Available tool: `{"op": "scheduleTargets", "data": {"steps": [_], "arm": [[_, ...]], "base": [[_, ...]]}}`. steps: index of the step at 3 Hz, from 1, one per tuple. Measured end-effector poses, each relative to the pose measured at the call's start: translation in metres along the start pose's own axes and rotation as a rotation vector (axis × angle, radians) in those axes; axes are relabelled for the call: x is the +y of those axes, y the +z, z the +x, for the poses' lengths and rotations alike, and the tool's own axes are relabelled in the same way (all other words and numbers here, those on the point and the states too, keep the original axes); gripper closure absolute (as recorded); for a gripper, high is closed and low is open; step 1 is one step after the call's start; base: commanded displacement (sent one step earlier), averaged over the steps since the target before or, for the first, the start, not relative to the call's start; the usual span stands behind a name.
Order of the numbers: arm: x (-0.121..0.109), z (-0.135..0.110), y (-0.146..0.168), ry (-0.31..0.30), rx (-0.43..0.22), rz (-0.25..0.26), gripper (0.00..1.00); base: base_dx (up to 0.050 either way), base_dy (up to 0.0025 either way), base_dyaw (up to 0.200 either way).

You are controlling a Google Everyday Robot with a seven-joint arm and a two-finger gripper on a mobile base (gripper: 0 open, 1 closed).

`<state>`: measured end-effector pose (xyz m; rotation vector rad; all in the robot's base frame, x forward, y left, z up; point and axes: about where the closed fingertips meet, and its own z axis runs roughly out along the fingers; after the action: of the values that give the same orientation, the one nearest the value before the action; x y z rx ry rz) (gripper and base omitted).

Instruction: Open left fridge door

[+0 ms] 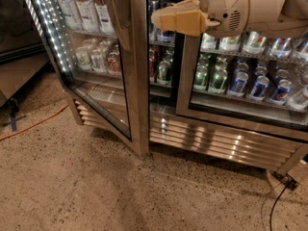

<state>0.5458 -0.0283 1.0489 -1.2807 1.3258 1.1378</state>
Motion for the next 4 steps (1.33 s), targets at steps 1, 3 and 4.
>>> {"op": "scheduleTargets", "data": {"steps": [1,3,4], "arm": [[0.0000,0.0000,0.0000,0.000,0.000,0.000,1.00],[0.0000,0.0000,0.0000,0.000,0.000,0.000,1.00],[0.0000,0.0000,0.0000,0.000,0.000,0.000,1.00]], "base": [[0.046,0.00006,-0.001],[0.008,-0.00128,0.075],[-0.031,-0.00229,0.153]]}}
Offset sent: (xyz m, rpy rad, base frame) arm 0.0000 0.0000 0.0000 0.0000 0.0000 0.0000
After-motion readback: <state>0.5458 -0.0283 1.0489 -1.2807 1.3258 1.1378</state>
